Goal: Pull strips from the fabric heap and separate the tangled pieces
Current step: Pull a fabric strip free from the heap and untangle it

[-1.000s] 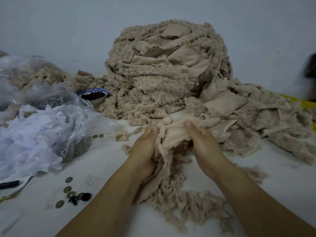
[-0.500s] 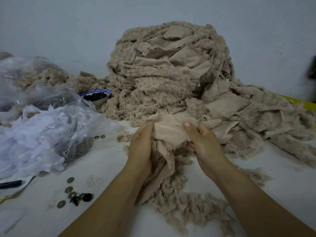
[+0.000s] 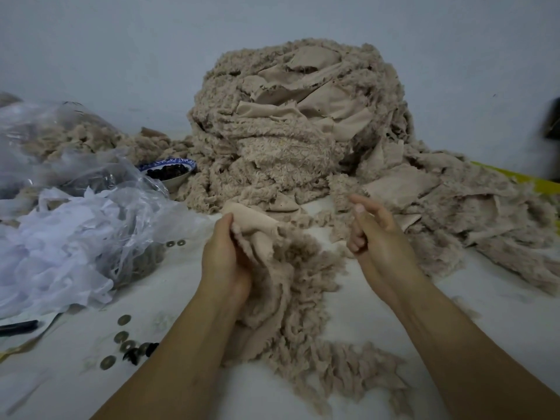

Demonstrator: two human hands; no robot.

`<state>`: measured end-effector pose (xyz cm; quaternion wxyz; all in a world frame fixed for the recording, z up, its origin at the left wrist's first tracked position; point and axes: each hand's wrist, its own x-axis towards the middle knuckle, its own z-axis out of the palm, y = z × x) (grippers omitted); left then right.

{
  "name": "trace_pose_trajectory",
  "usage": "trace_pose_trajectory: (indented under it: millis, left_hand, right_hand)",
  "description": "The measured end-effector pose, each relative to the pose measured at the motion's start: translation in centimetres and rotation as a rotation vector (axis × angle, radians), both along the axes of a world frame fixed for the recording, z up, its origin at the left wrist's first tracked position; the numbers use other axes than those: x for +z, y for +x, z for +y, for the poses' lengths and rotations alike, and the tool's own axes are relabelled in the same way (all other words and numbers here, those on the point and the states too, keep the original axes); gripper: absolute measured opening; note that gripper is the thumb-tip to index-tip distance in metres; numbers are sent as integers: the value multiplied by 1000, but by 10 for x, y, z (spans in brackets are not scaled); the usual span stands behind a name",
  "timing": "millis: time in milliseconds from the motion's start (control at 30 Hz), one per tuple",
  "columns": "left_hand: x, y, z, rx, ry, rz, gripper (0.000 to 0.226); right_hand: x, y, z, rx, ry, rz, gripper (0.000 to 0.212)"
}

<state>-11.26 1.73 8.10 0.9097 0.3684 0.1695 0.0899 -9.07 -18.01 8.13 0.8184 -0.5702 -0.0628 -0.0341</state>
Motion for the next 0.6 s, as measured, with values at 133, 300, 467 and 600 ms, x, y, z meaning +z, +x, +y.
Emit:
trace_pose_trajectory:
  millis: [133,300,467,600]
  left_hand:
    - [0,-2,-8,-93,-23,-70,40]
    - [4,-4,-10,-132,42,-133,48]
    - [7,-5,-8,-187,74,-216,55]
    - [1,-12,-18,-356,484,-195,70]
  right_hand:
    - [-2,-12,13,-18,-501,-102,28]
    - [-12,-21,36,173,-947,-323,38]
    - [-14,-16,25,330,-496,24,32]
    - [-11,-10,20,349,-88,75,26]
